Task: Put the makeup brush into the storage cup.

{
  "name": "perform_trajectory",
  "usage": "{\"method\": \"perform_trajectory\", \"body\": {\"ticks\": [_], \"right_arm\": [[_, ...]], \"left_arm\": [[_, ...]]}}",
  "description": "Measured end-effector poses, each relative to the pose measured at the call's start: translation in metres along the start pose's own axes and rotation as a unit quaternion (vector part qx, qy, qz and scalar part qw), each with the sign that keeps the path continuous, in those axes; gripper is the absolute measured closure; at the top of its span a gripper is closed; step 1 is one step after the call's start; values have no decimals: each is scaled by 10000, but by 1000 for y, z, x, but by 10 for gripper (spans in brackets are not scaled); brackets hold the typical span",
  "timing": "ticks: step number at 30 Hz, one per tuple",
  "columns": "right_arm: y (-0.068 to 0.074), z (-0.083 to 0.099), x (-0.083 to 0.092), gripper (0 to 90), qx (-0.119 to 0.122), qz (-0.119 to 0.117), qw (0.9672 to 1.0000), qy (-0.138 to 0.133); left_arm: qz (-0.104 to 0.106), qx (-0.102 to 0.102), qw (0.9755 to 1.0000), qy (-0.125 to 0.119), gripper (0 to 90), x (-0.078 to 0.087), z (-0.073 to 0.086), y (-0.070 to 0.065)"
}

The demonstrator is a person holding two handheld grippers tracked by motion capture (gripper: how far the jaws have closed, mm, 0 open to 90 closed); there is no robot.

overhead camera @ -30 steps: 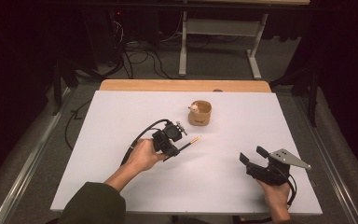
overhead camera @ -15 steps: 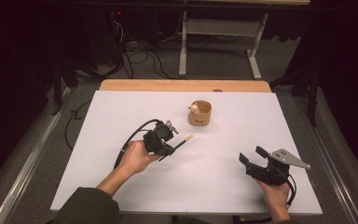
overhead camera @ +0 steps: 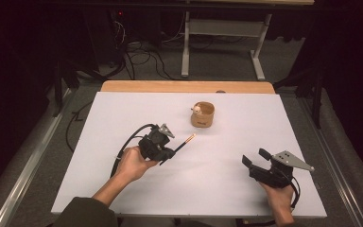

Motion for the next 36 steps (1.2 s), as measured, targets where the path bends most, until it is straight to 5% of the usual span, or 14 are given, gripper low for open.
{"method": "perform_trajectory", "body": {"ticks": [36], "right_arm": [[3,1,0,280,-55,-58,10000,48]], "left_arm": [[122,210,9968,-767,839,15,26,-20]]}}
Point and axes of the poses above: each handheld gripper's, and its own axes: x roughly backward along the jaws, z roughly out of its underside, y roughly to its left, the point moved 10 cm from there along -x, roughly forward along the jaws, and after that the axes turned 6 degrees about -x, right-handed, at the moved point
